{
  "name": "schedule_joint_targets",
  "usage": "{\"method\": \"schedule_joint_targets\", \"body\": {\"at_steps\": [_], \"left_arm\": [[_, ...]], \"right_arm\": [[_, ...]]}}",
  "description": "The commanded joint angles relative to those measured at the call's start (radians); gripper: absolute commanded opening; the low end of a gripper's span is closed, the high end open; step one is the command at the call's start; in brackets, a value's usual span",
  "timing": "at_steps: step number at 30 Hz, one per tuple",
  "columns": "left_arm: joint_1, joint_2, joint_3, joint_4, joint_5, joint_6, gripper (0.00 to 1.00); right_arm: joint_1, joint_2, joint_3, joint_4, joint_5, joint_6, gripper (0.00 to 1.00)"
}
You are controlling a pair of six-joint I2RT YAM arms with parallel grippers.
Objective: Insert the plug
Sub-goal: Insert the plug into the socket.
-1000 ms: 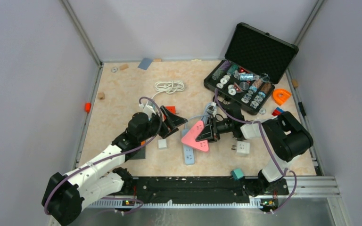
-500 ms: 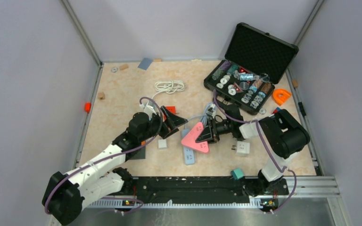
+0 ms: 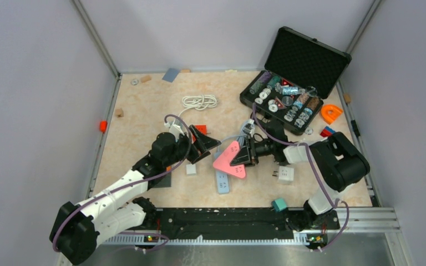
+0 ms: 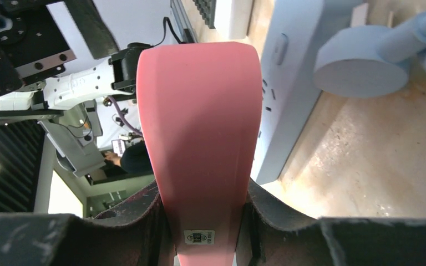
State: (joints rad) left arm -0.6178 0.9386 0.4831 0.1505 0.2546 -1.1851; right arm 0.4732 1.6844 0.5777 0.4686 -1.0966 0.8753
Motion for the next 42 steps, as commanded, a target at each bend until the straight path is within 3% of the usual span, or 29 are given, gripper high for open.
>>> {"method": "schedule_joint_targets", "body": {"at_steps": [1,13,31,38,42], "left_arm": [[0.002,-0.006,-0.004,0.044,0.009,-0.005,0.99],[0.003,-0.012,-0.009,0.046,0.014,-0.005,0.99],[0.002,-0.004,-0.007,-0.007,-0.008,-0.02,0.98],[0.002,0.121,0.124,-0.239,0.01,0.048,0.88],[-0.001,0.226,0.201,-0.343,0.036,0.109,0.73]], "right_arm": [[0.007,-0.068,0.031,0.042,-0.008,-0.013,0.0],[0.007,0.039,0.044,0.032,-0.005,-0.052,0.0],[0.007,0.074,0.07,-0.1,0.038,-0.14,0.0],[0.005,0.114,0.085,-0.202,0.077,-0.188,0.0],[0.002,0.127,0.086,-0.231,0.093,-0.198,0.0]]}}
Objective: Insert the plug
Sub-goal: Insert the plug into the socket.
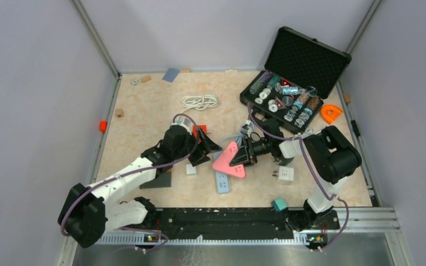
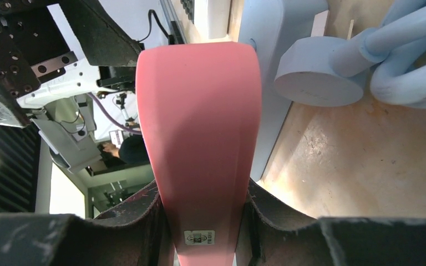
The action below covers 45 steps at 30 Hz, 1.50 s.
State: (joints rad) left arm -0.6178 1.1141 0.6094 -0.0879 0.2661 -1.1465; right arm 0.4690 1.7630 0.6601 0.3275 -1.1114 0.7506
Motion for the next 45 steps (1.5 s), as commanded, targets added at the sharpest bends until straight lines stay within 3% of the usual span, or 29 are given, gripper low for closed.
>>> {"method": "schedule_joint_targets", "body": {"at_steps": [1,7,13,22,34,39,40,45], "left_arm": [[-0.002,0.074,0.092,-0.126,0.026,0.084,0.7],[-0.027,0.186,0.17,-0.227,0.025,0.157,0.55],[-0.088,0.25,0.251,-0.369,-0.046,0.224,0.55],[-0.126,0.318,0.256,-0.413,-0.12,0.21,0.52],[-0.126,0.367,0.256,-0.448,-0.162,0.21,0.43],[-0.126,0.397,0.251,-0.466,-0.181,0.208,0.4],[-0.126,0.401,0.25,-0.468,-0.183,0.208,0.4],[-0.125,0.412,0.257,-0.492,-0.202,0.204,0.37]], "right_arm": [[0.003,0.058,0.005,-0.096,0.108,-0.076,0.0],[-0.006,0.072,0.007,-0.12,0.118,-0.084,0.0],[-0.006,0.073,0.015,-0.152,0.13,-0.101,0.0],[-0.006,0.073,0.021,-0.179,0.134,-0.113,0.08],[-0.006,0.049,0.061,-0.306,0.199,-0.177,0.45],[-0.005,0.036,0.07,-0.324,0.219,-0.194,0.55],[-0.006,0.035,0.071,-0.324,0.221,-0.196,0.62],[-0.006,0.031,0.078,-0.358,0.227,-0.206,0.65]]}}
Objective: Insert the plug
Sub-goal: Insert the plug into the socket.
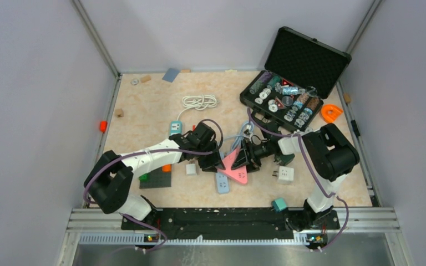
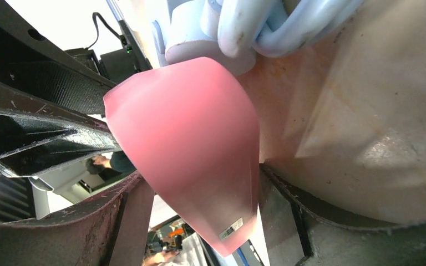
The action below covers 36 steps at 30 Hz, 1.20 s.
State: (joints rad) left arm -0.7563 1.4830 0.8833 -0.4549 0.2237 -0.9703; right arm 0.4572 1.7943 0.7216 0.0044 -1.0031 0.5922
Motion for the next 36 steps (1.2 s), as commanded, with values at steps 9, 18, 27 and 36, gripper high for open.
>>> {"method": "schedule_joint_targets", "body": {"at_steps": [9,18,27,36], "left_arm": [[0.018,0.035,-0.027,-0.134,-0.184,0.013,0.26],[0.04,0.071,-0.045,-0.136,-0.18,0.008,0.14],[0.063,0.12,-0.058,-0.126,-0.185,0.026,0.09],[0.089,0.169,-0.076,-0.124,-0.2,0.039,0.0]], "right_arm": [[0.007,-0.006,0.052,-0.092,0.147,-0.079,0.56],[0.029,-0.016,0.124,-0.251,0.253,-0.134,0.29],[0.039,0.014,0.169,-0.34,0.327,-0.132,0.02],[0.046,0.059,0.225,-0.382,0.343,-0.093,0.0]]}}
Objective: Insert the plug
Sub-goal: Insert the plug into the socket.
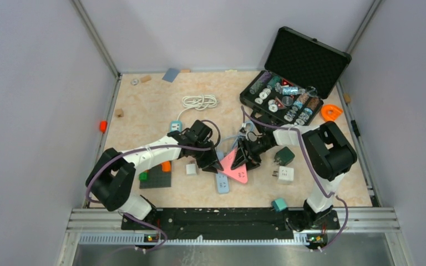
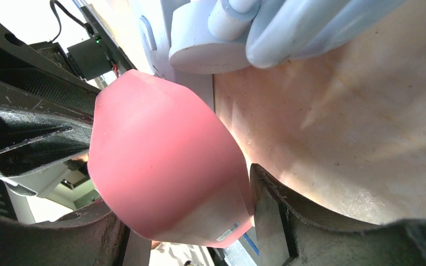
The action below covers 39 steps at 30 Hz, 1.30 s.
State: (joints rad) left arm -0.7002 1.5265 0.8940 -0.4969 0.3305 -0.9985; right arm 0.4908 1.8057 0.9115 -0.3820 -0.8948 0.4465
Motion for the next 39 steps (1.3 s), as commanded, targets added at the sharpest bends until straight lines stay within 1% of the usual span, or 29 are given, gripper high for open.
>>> {"method": "schedule_joint_targets", "body": {"at_steps": [1,4,5,8,9,11,13,18,22,26,29,30,32,37,38,39], "left_arm": [[0.036,0.132,-0.089,-0.078,-0.305,0.073,0.0],[0.042,0.158,-0.094,-0.082,-0.312,0.085,0.0],[0.045,0.167,-0.096,-0.08,-0.31,0.087,0.0],[0.052,0.184,-0.116,-0.062,-0.299,0.088,0.0],[0.054,0.187,-0.124,-0.055,-0.297,0.087,0.0],[0.058,0.191,-0.134,-0.043,-0.292,0.087,0.0],[0.059,0.197,-0.135,-0.041,-0.291,0.089,0.0],[0.063,0.212,-0.134,-0.035,-0.281,0.095,0.0],[0.076,0.21,-0.133,-0.034,-0.287,0.101,0.0],[0.101,0.198,-0.148,-0.027,-0.284,0.105,0.0],[0.117,0.179,-0.169,0.002,-0.265,0.104,0.0],[0.119,0.174,-0.172,0.007,-0.261,0.102,0.0],[0.122,0.171,-0.17,0.011,-0.255,0.106,0.0],[0.121,0.173,-0.174,0.045,-0.223,0.115,0.0],[0.123,0.171,-0.174,0.047,-0.22,0.115,0.0],[0.124,0.169,-0.177,0.052,-0.216,0.116,0.0]], "right_arm": [[0.011,0.047,0.034,0.012,0.227,0.061,0.0],[0.012,0.039,0.023,0.049,0.176,0.092,0.0],[0.011,0.03,0.016,0.081,0.153,0.105,0.03],[0.011,-0.012,0.001,0.119,0.127,0.121,0.32],[0.011,-0.026,-0.002,0.131,0.119,0.119,0.4],[0.011,-0.054,-0.01,0.143,0.117,0.12,0.52],[0.012,-0.076,-0.018,0.165,0.106,0.121,0.59],[0.006,-0.129,-0.04,0.212,0.089,0.133,0.67],[-0.003,-0.157,-0.07,0.247,0.081,0.139,0.69],[-0.023,-0.181,-0.126,0.34,0.06,0.192,0.73],[-0.031,-0.173,-0.137,0.372,0.062,0.207,0.72],[-0.032,-0.161,-0.133,0.374,0.059,0.207,0.71],[-0.031,-0.137,-0.132,0.376,0.052,0.216,0.63],[-0.032,-0.112,-0.132,0.371,0.06,0.211,0.32],[-0.032,-0.111,-0.131,0.362,0.064,0.206,0.22],[-0.032,-0.11,-0.13,0.353,0.07,0.201,0.15]]}}
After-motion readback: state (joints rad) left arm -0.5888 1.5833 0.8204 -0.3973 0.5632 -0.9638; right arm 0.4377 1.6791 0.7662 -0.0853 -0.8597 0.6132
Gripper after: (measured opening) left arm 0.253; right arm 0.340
